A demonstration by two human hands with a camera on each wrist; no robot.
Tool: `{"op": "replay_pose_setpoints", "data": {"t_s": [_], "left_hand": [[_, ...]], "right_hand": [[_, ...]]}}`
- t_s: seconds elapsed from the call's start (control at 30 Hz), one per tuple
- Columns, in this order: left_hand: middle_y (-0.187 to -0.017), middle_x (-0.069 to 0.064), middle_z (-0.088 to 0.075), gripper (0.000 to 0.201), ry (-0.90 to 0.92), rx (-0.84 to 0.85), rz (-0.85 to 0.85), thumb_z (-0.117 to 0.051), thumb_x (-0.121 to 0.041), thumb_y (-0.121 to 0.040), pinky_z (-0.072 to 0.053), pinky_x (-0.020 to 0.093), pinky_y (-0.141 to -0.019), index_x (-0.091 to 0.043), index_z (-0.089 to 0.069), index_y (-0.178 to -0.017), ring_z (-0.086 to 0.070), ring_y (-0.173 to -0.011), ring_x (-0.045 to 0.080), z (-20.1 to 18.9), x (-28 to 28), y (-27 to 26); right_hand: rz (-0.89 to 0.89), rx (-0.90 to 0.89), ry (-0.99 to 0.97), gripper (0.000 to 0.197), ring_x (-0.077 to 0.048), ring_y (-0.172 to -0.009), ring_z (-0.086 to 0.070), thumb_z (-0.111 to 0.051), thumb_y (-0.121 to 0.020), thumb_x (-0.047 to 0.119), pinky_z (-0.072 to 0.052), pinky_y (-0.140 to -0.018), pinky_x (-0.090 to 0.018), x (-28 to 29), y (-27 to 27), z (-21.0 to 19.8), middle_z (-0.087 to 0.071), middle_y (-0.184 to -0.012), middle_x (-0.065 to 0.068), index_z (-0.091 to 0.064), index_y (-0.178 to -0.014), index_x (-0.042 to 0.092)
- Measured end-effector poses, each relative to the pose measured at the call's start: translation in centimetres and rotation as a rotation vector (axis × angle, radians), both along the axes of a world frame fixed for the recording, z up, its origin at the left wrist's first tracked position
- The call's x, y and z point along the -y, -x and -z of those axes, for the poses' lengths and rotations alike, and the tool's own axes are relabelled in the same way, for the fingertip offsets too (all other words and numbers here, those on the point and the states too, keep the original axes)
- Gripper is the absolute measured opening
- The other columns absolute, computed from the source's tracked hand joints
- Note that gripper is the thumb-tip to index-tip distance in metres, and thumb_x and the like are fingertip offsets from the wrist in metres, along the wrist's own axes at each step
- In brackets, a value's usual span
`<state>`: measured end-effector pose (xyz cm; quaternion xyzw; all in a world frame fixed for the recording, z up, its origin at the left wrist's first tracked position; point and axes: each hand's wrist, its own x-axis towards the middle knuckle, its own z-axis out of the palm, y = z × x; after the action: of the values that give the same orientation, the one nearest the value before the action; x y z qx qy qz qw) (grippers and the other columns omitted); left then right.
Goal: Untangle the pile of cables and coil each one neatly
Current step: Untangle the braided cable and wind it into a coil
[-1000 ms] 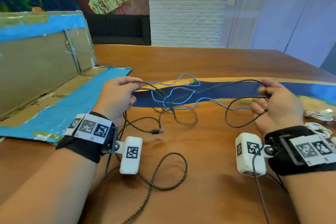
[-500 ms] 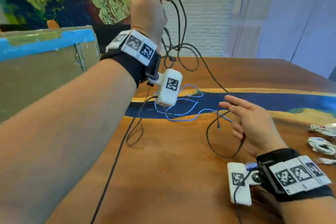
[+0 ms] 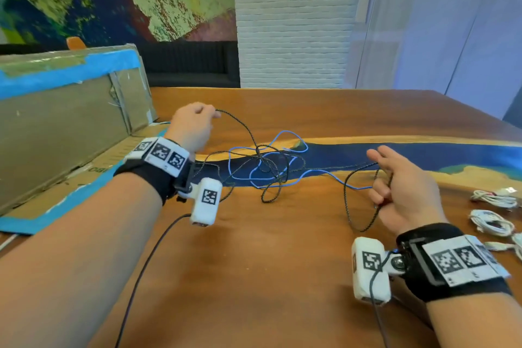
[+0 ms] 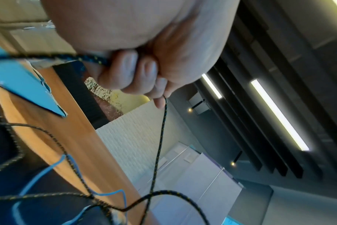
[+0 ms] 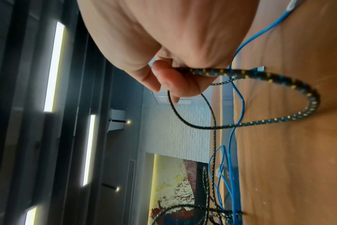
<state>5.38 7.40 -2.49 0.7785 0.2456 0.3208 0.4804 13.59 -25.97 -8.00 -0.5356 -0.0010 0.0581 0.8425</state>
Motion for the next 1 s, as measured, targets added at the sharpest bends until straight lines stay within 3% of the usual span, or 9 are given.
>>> {"op": "replay_pose_setpoints", "data": {"t_s": [0.07,0.13,0.23,0.33,0.4,0.5,0.67,0.83,1.0], "left_hand": [[-0.065,-0.003,-0.049,0.026,0.004,-0.092,0.018,-0.045,-0.025,-0.106,-0.028,0.024,-0.041,-0.018,-0.070,-0.107,-0.036,-0.047,0.013,0.6,-0.2,0.3],[-0.097,0.007,-0.061,0.028,-0.051,-0.163,-0.032,-0.046,-0.023,-0.105,-0.039,0.024,-0.042,-0.022,-0.061,-0.129,-0.048,-0.056,0.017,0.7,0.0,1.0],[-0.146,0.005,-0.038,0.040,-0.268,-0.149,-0.079,-0.052,-0.022,-0.102,-0.049,0.021,-0.070,-0.031,-0.053,-0.140,-0.054,-0.084,0.012,0.3,2.0,2.1],[-0.110,0.002,-0.070,0.017,-0.369,0.052,0.157,-0.062,-0.020,-0.096,-0.054,0.030,-0.080,-0.028,-0.074,-0.106,-0.060,-0.080,0.013,-0.6,7.2,3.5],[-0.088,0.007,-0.076,0.012,-0.224,-0.068,0.470,-0.064,-0.018,-0.096,-0.056,0.035,-0.070,-0.016,-0.076,-0.095,-0.069,-0.071,0.019,-0.5,10.5,3.9],[-0.106,0.008,-0.074,0.011,-0.220,-0.417,0.723,-0.063,-0.016,-0.098,-0.057,0.032,-0.069,-0.016,-0.069,-0.106,-0.074,-0.076,0.020,1.7,13.1,2.9],[-0.148,0.001,-0.051,0.066,-0.437,-0.635,0.493,-0.072,-0.025,-0.092,-0.053,0.036,-0.090,-0.031,-0.041,-0.151,-0.062,-0.108,0.017,3.7,10.4,0.5],[-0.144,0.004,-0.050,0.077,-0.006,-0.381,0.526,-0.074,-0.015,-0.092,-0.058,0.045,-0.085,-0.034,-0.034,-0.154,-0.073,-0.095,0.026,2.7,9.3,0.4],[-0.125,0.001,-0.067,0.064,-0.173,-0.233,0.758,-0.073,-0.013,-0.091,-0.059,0.040,-0.086,-0.041,-0.051,-0.144,-0.069,-0.095,0.020,1.8,13.2,0.7]], "right_hand": [[-0.037,0.052,0.042,0.035,-0.011,-0.041,-0.029,-0.045,-0.105,0.010,-0.029,-0.037,-0.024,-0.5,0.6,-0.1,-0.072,-0.123,0.002,-0.061,-0.135,0.017],[-0.091,0.120,0.090,0.031,-0.012,-0.038,-0.028,-0.043,-0.105,0.005,-0.028,-0.035,-0.024,-1.0,1.2,-0.3,-0.075,-0.118,-0.003,-0.065,-0.125,0.013],[-0.201,0.208,0.128,0.029,-0.012,-0.035,-0.025,-0.041,-0.103,-0.001,-0.026,-0.034,-0.022,-1.7,2.3,-0.6,-0.076,-0.110,-0.010,-0.068,-0.111,0.008],[-0.315,0.272,0.125,0.029,-0.011,-0.034,-0.024,-0.040,-0.102,-0.003,-0.025,-0.034,-0.020,-2.5,3.4,-0.6,-0.075,-0.107,-0.013,-0.067,-0.105,0.007],[-0.407,0.317,0.143,0.028,-0.011,-0.034,-0.023,-0.040,-0.103,-0.004,-0.026,-0.034,-0.019,-2.9,4.0,-0.5,-0.075,-0.105,-0.014,-0.066,-0.104,0.006],[-0.536,0.351,0.101,0.029,-0.011,-0.032,-0.023,-0.038,-0.101,-0.008,-0.027,-0.033,-0.018,-3.0,4.6,-0.3,-0.072,-0.094,-0.014,-0.065,-0.097,0.003],[-0.441,0.296,-0.139,0.043,-0.011,-0.035,-0.019,-0.030,-0.093,-0.007,-0.024,-0.039,-0.019,-1.7,3.8,-0.9,-0.052,-0.066,-0.008,-0.063,-0.074,0.012],[-0.455,0.297,-0.218,0.043,-0.011,-0.033,-0.019,-0.027,-0.095,-0.005,-0.026,-0.039,-0.020,-1.0,3.1,-1.2,-0.055,-0.069,-0.011,-0.065,-0.080,0.010],[-0.743,0.242,-0.027,0.030,-0.010,-0.030,-0.016,-0.028,-0.094,-0.009,-0.022,-0.035,-0.019,-1.7,4.1,-0.7,-0.061,-0.074,-0.021,-0.048,-0.086,0.012]]}}
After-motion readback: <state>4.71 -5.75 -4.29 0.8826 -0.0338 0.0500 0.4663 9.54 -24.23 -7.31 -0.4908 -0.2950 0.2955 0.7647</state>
